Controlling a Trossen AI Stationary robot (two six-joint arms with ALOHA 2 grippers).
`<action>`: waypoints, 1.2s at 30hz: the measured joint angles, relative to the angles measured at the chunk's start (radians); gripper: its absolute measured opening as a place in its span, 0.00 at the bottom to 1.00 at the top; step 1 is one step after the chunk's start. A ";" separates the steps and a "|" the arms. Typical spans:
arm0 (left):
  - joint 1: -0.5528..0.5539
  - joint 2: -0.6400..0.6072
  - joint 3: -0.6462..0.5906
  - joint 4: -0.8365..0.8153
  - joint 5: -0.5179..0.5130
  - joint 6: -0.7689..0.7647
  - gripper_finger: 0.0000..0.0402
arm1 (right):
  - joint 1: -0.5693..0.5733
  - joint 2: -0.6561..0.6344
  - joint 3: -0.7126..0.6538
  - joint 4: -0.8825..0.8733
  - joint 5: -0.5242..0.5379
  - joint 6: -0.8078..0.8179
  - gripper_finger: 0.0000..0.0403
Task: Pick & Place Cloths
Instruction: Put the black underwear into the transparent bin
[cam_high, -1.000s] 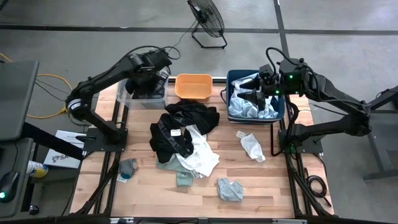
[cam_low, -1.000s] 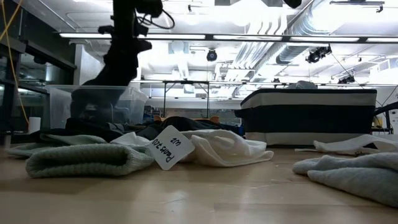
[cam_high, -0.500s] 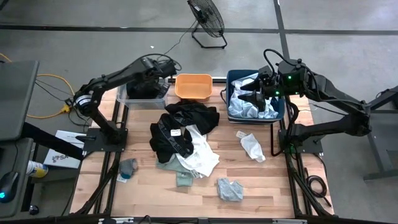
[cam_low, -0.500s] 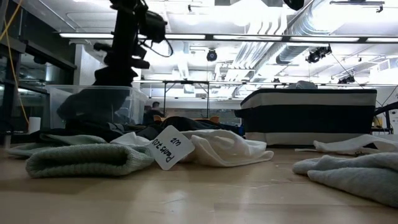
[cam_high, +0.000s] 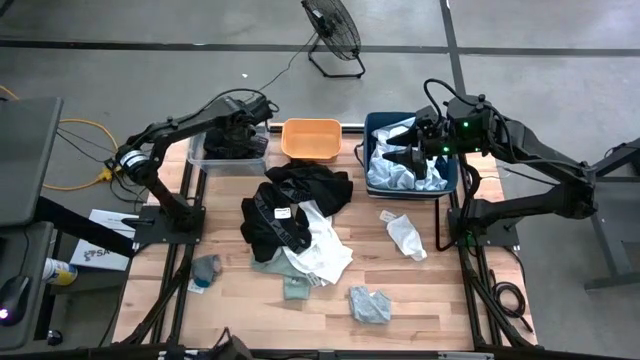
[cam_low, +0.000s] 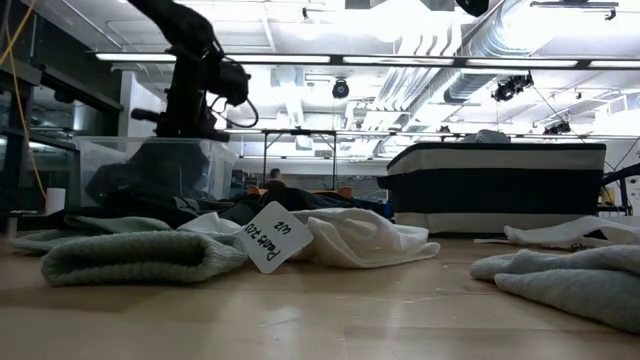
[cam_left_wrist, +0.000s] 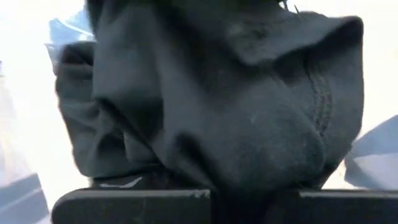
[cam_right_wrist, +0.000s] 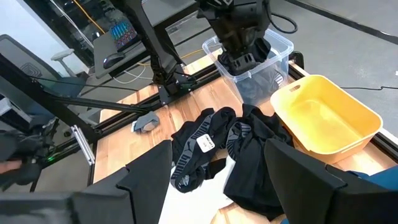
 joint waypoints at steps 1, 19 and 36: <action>0.014 0.000 -0.009 0.014 0.015 0.002 0.01 | 0.000 0.000 0.000 0.000 0.000 0.000 0.62; 0.119 0.000 -0.105 0.128 0.133 0.073 0.11 | 0.000 0.000 0.000 -0.001 0.030 0.007 0.62; 0.119 -0.194 -0.066 0.116 0.267 0.169 0.62 | 0.003 0.000 0.000 -0.001 0.053 0.069 0.62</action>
